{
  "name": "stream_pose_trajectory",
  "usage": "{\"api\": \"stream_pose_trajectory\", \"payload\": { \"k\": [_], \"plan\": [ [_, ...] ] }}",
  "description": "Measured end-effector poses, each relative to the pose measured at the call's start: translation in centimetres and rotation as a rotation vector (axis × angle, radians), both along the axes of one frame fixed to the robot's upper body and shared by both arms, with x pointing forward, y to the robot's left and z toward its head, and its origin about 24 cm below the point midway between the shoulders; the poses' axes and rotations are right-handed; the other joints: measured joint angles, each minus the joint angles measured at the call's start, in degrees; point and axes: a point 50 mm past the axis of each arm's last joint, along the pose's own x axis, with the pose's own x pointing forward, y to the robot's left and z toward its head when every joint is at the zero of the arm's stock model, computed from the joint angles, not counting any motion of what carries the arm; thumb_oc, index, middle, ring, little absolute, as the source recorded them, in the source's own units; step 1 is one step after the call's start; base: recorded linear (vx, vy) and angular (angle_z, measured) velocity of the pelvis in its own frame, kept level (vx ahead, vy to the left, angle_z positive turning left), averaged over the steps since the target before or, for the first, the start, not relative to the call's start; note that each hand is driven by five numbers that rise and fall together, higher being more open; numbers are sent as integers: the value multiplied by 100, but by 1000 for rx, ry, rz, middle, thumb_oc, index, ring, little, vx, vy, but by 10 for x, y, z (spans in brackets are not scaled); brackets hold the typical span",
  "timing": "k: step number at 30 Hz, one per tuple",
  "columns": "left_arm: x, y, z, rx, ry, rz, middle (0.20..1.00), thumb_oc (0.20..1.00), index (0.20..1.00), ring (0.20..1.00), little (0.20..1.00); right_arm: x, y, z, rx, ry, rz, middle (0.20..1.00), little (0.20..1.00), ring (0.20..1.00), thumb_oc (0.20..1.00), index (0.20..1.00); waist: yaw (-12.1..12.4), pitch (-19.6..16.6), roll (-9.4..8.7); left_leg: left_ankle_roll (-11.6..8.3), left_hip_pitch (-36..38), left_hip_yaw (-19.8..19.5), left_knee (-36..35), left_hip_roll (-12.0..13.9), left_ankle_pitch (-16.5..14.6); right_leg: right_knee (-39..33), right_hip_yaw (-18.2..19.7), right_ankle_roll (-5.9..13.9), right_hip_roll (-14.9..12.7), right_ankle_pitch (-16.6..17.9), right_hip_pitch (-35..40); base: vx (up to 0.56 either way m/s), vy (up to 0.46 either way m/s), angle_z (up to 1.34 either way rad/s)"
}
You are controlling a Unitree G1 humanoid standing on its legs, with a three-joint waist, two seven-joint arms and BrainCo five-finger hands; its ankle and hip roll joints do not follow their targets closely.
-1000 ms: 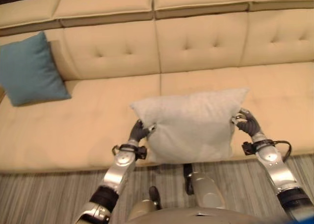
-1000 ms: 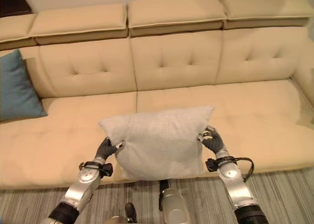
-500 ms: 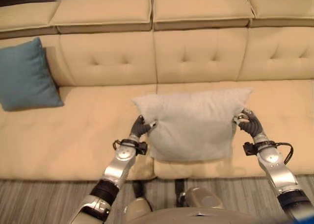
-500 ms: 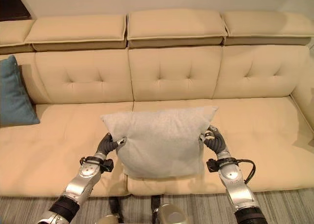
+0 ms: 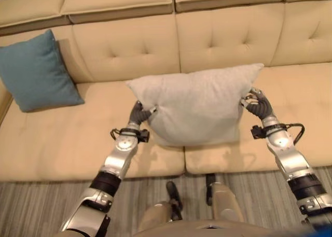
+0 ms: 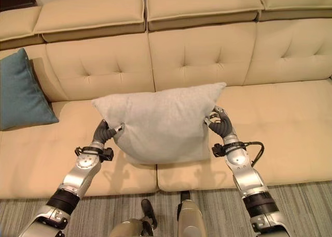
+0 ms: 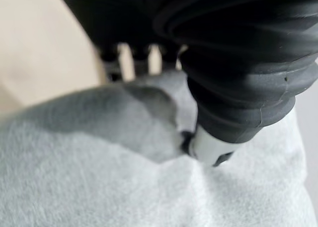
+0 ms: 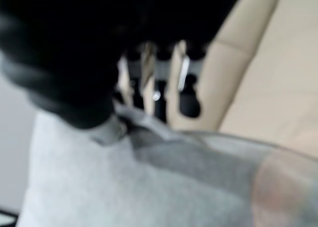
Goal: Pick up all the scattered cushions and arrange them neatly on the sofa.
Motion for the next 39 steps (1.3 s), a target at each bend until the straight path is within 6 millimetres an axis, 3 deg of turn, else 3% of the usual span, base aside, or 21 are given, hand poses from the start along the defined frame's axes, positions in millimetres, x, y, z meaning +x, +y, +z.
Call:
{"api": "stream_pose_trajectory", "payload": {
  "k": [6,14,18,23,27,29,30,31,32,33,36,39],
  "plan": [
    [35,-10,66,40,-206,10,200,200,200,200,200,39,3,76,-87,-206,-26,200,200,200,200,200,147,71,96,27,-485,-48,72,9,69,-3,-54,-38,-8,115,-420,-16,-17,4],
    [69,-12,132,116,-347,69,200,200,200,200,200,66,12,145,-112,-356,-84,200,200,200,200,200,158,197,142,24,-874,-111,42,17,149,-127,-112,-51,13,205,-747,-6,-21,2],
    [76,-15,155,103,-392,83,200,200,200,200,200,70,13,166,-100,-400,-107,200,200,200,200,200,129,262,125,27,-1098,-113,46,14,152,-233,-92,-50,25,284,-932,-4,-12,-6],
    [81,-15,168,102,-407,106,200,200,200,200,200,73,17,177,-101,-425,-124,200,200,200,200,200,106,325,33,29,-1317,-130,64,5,153,-422,-17,-87,55,394,-1115,3,-12,-12],
    [84,-13,192,142,-459,122,200,200,200,200,200,76,18,190,-112,-449,-146,200,200,200,200,200,49,373,-44,29,-1775,-166,269,-7,153,-622,75,-101,45,561,-1426,20,8,-11],
    [83,-14,206,147,-498,121,200,200,200,200,200,76,15,195,-104,-459,-165,200,200,200,200,200,16,497,-255,-10,-2420,-307,1085,-18,52,-715,144,-145,-115,636,-1506,9,-18,12],
    [83,-13,208,149,-507,122,200,200,200,200,200,77,16,194,-98,-458,-164,200,200,200,200,200,9,540,-331,-59,-2514,-389,970,-31,-32,-792,200,-148,-146,703,-1506,-1,-28,6],
    [82,-12,210,151,-512,125,200,200,200,200,200,77,17,195,-95,-460,-162,200,200,200,200,200,-12,576,-377,-143,-2539,-442,610,-14,68,-838,210,-139,-159,719,-1511,86,-16,-32],
    [82,-7,214,166,-523,135,200,200,200,200,200,77,21,200,-104,-474,-151,200,200,200,200,200,60,571,-350,-222,-2549,-543,128,248,850,-772,232,-104,14,707,-1652,92,-18,-60],
    [80,-2,219,177,-538,148,200,200,200,200,200,76,24,206,-111,-488,-142,200,200,200,200,200,101,569,-348,-269,-2550,-724,126,397,889,-742,269,-14,104,664,-1711,86,-21,-62],
    [78,-12,239,201,-605,113,200,200,200,200,200,73,14,224,-116,-532,-175,200,200,200,200,200,74,571,-344,-231,-2785,-807,9,171,903,-705,283,169,-105,693,-2008,-10,-46,3],
    [78,-14,244,199,-616,112,200,200,200,200,200,72,17,237,-115,-565,-171,200,200,200,200,200,153,572,-343,-233,-2967,-837,43,78,905,-710,311,284,-203,708,-2173,-8,-46,9]
  ]
}}
